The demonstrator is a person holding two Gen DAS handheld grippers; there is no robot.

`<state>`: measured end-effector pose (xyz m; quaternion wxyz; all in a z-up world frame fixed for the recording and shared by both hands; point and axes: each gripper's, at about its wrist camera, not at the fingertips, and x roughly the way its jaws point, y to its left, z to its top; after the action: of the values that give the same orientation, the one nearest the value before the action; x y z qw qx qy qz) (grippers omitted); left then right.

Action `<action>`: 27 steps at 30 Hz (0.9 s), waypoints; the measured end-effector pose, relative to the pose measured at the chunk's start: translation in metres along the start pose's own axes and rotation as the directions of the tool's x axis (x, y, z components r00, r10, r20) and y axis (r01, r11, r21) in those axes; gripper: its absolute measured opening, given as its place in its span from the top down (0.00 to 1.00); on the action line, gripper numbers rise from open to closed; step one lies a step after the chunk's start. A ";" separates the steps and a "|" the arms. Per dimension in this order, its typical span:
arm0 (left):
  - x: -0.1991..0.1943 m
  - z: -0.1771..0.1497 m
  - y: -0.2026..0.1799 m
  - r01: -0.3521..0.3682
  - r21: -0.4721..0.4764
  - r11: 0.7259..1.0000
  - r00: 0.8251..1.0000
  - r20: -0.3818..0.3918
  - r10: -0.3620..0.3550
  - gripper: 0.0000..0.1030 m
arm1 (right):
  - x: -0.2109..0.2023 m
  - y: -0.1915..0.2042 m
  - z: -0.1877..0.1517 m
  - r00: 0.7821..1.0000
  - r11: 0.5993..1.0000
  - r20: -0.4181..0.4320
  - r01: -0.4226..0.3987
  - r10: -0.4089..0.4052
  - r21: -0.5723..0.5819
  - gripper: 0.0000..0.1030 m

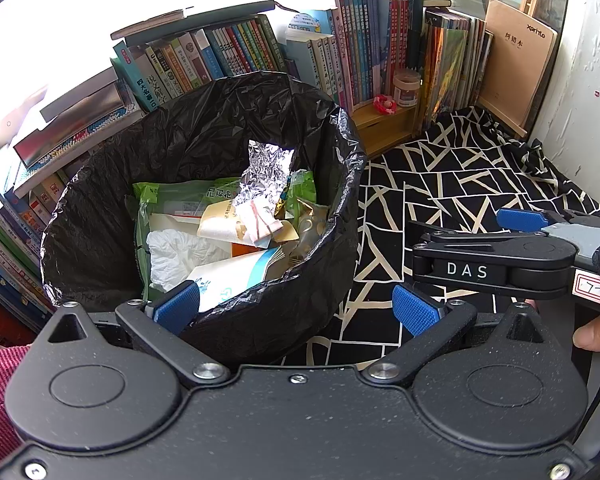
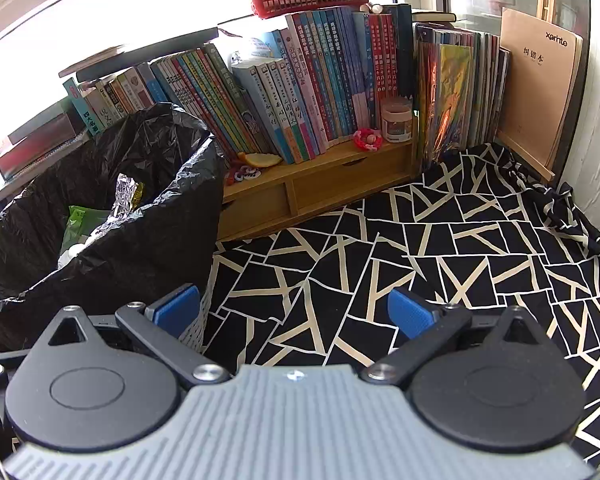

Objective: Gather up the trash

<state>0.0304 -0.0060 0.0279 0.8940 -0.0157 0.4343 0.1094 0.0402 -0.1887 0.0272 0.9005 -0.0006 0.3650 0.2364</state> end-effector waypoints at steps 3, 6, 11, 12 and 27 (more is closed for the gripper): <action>0.000 0.000 0.000 0.000 0.000 1.000 1.000 0.000 0.000 0.00 | 0.000 0.000 0.000 1.000 1.000 0.001 0.002 -0.002 -0.002 0.00; 0.000 0.000 0.000 0.000 0.001 1.000 1.000 0.000 0.000 0.00 | 0.000 0.000 0.000 1.000 1.000 0.001 0.002 -0.002 -0.003 0.00; 0.000 -0.001 0.000 -0.001 0.002 1.000 1.000 0.000 0.001 0.00 | 0.000 0.001 0.000 1.000 1.000 0.000 0.004 -0.004 -0.005 0.00; 0.000 -0.001 0.000 -0.001 0.002 1.000 1.000 0.000 0.001 0.00 | 0.000 0.001 0.000 1.000 1.000 -0.001 0.004 -0.004 -0.005 0.00; 0.001 -0.001 -0.001 -0.005 0.009 1.000 1.000 0.002 0.005 0.00 | 0.001 0.001 0.000 1.000 1.000 -0.002 0.005 -0.005 -0.006 0.00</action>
<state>0.0303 -0.0072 0.0267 0.8942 -0.0104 0.4339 0.1094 0.0402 -0.1874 0.0265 0.9007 -0.0046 0.3652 0.2351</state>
